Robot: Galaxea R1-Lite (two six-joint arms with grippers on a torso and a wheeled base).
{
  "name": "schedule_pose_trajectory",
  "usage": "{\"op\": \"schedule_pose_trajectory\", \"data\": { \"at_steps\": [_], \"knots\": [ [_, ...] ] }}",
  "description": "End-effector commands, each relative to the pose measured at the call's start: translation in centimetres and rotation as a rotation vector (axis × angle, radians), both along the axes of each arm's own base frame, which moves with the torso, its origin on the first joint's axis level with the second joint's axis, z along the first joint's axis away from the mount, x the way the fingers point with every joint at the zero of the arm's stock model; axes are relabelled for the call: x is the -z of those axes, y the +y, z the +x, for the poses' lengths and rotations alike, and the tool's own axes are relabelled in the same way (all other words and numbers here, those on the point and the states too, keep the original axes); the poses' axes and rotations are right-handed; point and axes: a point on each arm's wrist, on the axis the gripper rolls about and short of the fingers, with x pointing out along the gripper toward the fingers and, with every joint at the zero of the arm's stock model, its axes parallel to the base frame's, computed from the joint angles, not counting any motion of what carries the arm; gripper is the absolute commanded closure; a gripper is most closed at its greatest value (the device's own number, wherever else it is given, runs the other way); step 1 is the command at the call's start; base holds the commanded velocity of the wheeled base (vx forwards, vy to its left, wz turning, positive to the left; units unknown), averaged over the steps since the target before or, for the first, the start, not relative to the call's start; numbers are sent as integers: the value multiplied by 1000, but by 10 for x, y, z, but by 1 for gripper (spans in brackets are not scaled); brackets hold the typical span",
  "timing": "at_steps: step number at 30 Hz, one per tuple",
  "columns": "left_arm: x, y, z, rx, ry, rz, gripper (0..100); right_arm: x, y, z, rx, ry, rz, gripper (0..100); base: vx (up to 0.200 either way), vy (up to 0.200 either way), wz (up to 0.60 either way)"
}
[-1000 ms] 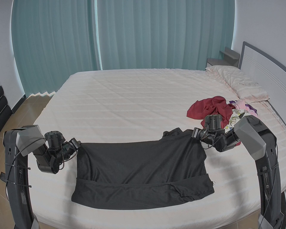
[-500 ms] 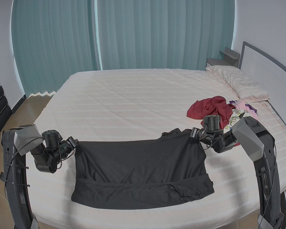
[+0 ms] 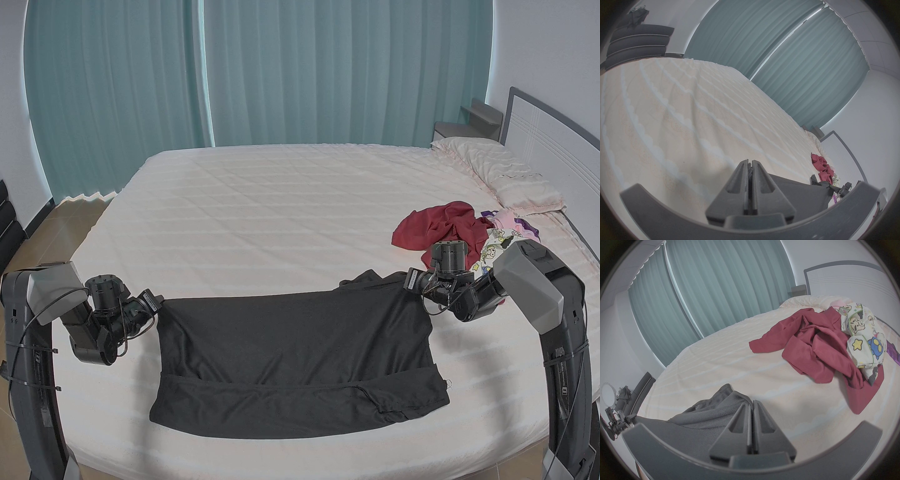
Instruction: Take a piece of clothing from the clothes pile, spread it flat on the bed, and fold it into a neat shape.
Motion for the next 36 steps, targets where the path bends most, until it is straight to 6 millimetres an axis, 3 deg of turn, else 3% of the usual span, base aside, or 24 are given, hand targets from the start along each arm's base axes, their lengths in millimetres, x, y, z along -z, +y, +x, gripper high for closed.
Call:
{"op": "schedule_pose_trajectory", "data": {
  "at_steps": [1, 8, 19, 27, 36],
  "knots": [
    [-6, 0, -3, 1, -6, 3, 100, -7, -1, -4, 1, -3, -2, 100, 0, 0, 0],
    [-10, 6, -6, -4, -10, 26, 100, -4, 0, -7, -3, -10, -3, 100, 0, 0, 0],
    [-16, -3, -4, 60, -29, 37, 100, -13, -7, -19, 5, -4, 3, 100, 0, 0, 0],
    [-22, 19, -7, 30, -54, 113, 100, -19, -7, -25, 2, -26, 4, 100, 0, 0, 0],
    [-18, 18, -7, 34, -19, 107, 100, -21, -4, -26, -4, -30, 2, 100, 0, 0, 0]
  ]
}}
